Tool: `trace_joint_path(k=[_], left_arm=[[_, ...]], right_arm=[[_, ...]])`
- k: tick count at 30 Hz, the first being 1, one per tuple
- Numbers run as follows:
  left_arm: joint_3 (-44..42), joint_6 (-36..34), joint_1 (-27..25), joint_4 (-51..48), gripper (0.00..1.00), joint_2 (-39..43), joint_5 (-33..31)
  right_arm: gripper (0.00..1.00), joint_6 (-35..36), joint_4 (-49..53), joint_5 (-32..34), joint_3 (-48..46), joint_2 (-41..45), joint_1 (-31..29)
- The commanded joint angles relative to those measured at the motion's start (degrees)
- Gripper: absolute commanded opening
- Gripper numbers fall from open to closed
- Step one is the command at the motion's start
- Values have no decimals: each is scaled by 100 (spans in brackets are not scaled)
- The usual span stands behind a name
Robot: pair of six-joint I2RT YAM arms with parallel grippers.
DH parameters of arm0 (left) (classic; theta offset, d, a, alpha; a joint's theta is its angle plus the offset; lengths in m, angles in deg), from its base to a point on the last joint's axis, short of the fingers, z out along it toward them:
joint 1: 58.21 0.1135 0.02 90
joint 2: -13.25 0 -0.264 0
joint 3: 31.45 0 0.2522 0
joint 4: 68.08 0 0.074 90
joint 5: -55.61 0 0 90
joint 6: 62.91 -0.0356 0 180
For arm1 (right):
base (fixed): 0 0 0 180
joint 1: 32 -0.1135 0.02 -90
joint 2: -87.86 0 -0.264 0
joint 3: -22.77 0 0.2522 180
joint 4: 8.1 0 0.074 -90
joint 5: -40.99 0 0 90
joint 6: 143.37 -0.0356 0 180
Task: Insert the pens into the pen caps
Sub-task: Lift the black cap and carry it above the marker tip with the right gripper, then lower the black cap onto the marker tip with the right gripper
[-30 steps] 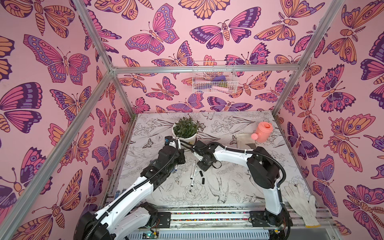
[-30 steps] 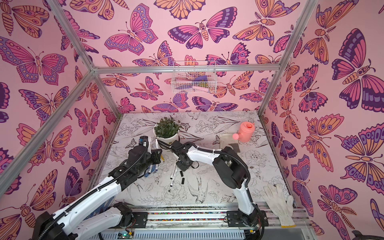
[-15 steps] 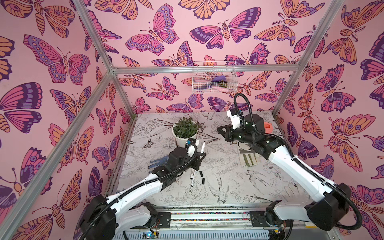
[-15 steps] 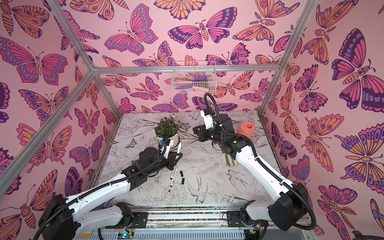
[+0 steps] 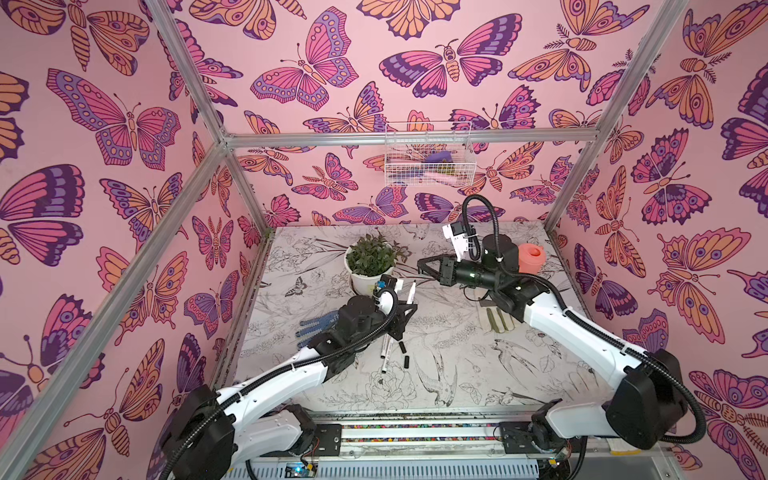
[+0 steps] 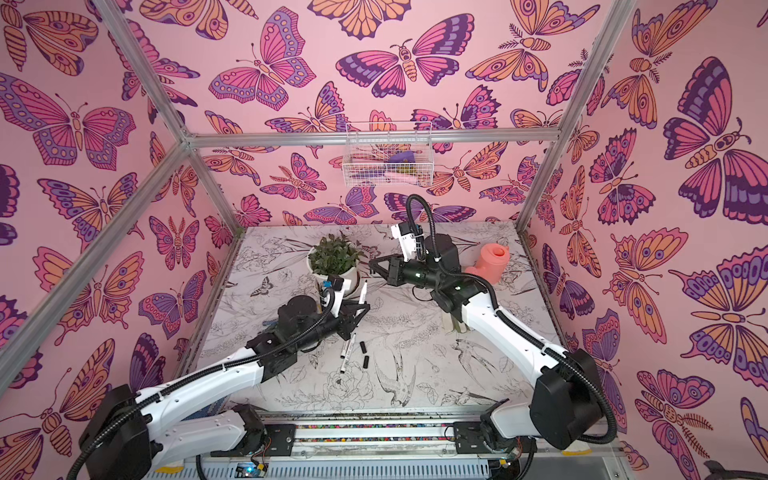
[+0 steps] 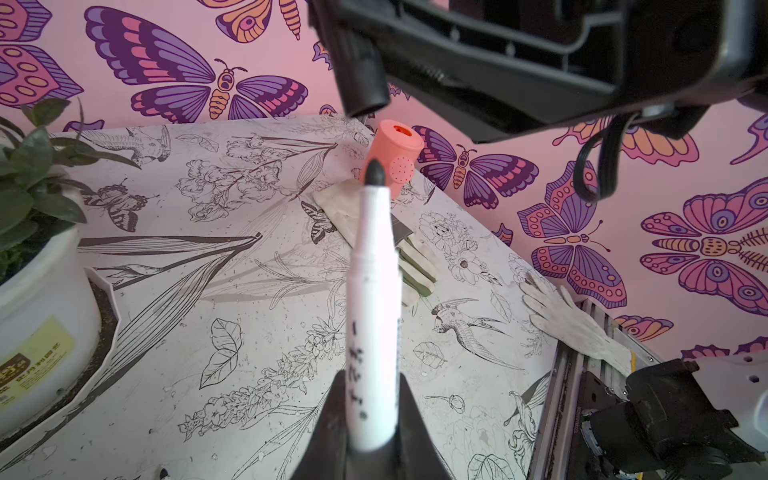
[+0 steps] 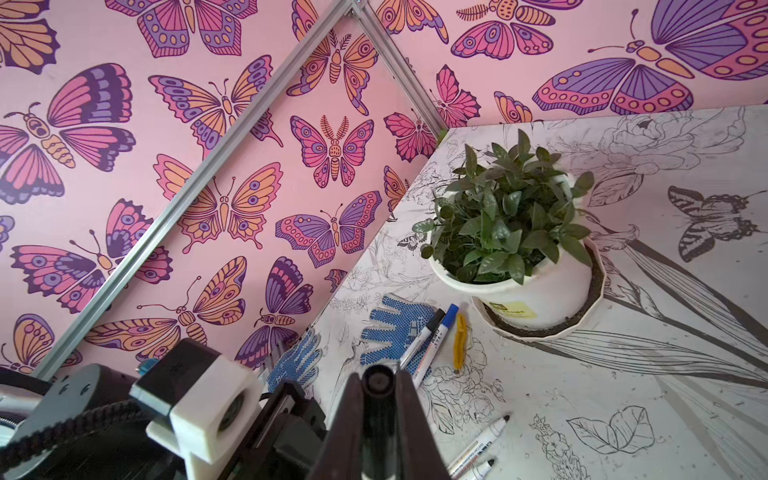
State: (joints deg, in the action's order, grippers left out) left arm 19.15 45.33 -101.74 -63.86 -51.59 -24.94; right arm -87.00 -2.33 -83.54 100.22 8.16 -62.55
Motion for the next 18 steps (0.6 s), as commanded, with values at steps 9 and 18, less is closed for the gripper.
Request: trace_joint_path(k=[9,18], left_arm=[[-86,-128,-33,171,0,68,-79],[-179,-118,-33,180,0,172,-261]], right_arm=[[1,-133,-258,-397,109,-208,-214],[0,-66,-129,-405,57,-73,-259]])
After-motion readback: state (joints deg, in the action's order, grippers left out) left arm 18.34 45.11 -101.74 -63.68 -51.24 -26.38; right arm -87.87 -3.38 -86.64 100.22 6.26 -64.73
